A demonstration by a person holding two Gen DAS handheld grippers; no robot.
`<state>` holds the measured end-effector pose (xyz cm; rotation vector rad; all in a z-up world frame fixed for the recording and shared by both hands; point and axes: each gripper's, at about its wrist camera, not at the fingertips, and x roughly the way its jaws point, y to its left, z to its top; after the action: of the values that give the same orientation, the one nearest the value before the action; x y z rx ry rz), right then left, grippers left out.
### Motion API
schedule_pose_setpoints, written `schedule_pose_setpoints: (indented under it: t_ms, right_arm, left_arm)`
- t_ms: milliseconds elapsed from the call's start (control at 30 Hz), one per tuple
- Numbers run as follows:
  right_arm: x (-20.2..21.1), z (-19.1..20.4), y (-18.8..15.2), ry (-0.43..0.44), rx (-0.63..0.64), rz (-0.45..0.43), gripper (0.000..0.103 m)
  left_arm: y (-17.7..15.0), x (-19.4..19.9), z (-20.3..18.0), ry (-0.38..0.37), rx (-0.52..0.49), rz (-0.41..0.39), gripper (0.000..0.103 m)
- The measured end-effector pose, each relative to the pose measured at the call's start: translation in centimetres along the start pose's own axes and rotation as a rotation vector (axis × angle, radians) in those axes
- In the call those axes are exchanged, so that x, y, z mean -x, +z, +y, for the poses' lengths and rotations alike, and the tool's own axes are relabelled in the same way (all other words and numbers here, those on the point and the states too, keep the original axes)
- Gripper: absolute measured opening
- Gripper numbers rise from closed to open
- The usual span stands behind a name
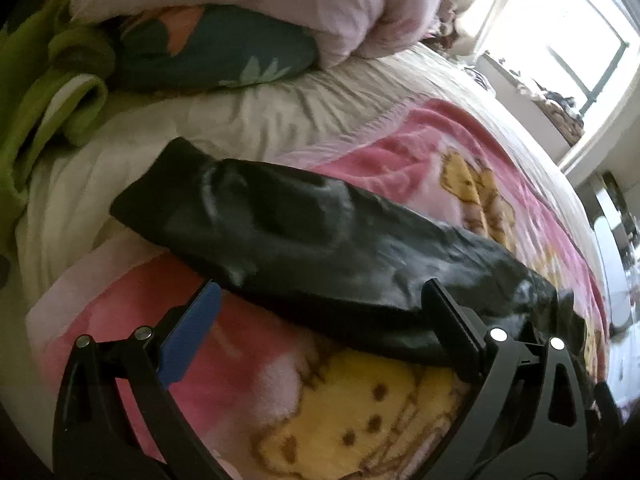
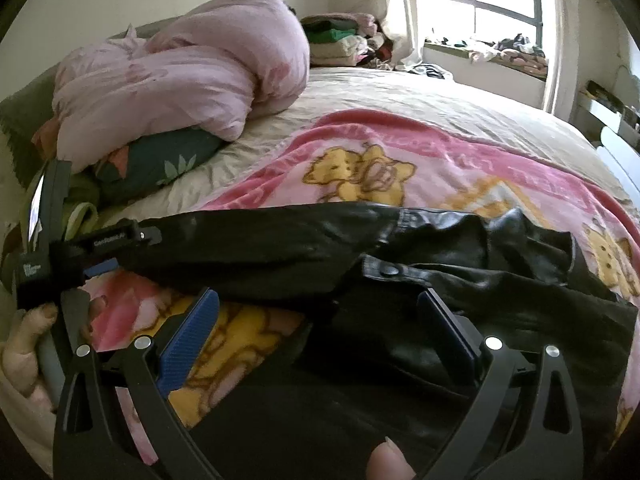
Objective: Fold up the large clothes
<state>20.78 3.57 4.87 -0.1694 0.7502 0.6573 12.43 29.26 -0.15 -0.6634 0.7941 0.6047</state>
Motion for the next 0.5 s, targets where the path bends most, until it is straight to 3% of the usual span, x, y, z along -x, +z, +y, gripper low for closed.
schedule_pose_setpoints:
  t_ms: [500]
  right_arm:
    - [-1.8,1.8,-0.2,0.017,0.023,0.047,0.099]
  left_arm:
    - [0.9,-4.0,4.4,0.02,0.161,0.127,0.094]
